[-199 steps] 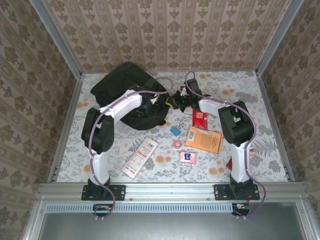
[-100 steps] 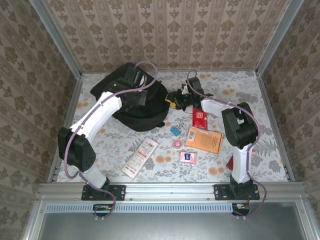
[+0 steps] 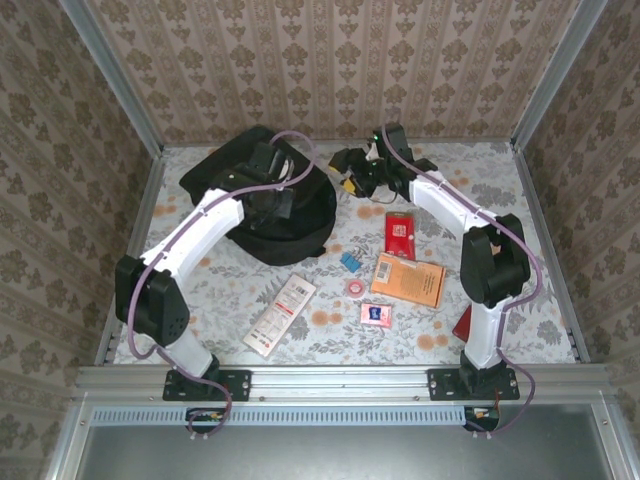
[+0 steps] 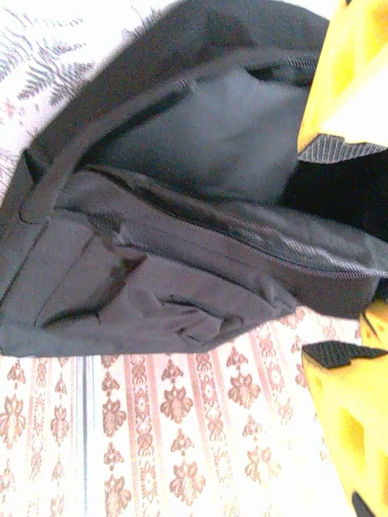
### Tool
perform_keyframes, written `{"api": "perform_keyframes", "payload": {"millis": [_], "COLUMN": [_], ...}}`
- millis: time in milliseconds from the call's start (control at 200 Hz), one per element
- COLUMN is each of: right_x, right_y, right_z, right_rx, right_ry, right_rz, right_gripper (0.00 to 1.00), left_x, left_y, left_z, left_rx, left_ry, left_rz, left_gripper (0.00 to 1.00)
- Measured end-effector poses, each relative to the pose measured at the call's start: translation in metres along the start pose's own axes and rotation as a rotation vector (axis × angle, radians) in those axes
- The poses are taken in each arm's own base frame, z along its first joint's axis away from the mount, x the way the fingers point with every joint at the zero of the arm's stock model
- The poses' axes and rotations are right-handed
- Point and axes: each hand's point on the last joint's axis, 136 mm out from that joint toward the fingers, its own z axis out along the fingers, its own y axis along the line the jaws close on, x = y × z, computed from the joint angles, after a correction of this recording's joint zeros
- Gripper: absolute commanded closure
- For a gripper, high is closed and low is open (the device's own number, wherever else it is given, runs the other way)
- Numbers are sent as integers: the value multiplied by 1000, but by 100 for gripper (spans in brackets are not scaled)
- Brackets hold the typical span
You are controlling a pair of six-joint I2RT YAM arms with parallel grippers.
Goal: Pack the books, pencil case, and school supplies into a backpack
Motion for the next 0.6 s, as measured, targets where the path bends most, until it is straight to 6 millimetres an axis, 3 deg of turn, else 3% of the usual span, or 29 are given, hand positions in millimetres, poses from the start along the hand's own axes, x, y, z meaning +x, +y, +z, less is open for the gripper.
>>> {"api": "perform_keyframes", "payload": {"millis": [160,365,445,600], "right_x": [16,21,18,14], "right_y": [25,14,6,-3], "right_z": [17,48,53,55], "right_rx": [-24,18,38,62], "right_ry": [44,81,84,79], "right_rz": [35,98,119,151], "right_gripper": [33,40,50,84], "left_x": [-2,0,1,3], "left_y": [0,0,0,0], "left_z": [-4,-7,-7,-8], "left_rx": [2,8,11,12], "left_ry": [-11,-19,-17,-17], "left_rz": [-1,-2,-2,-1], "left_gripper": [100,100,100,100]}}
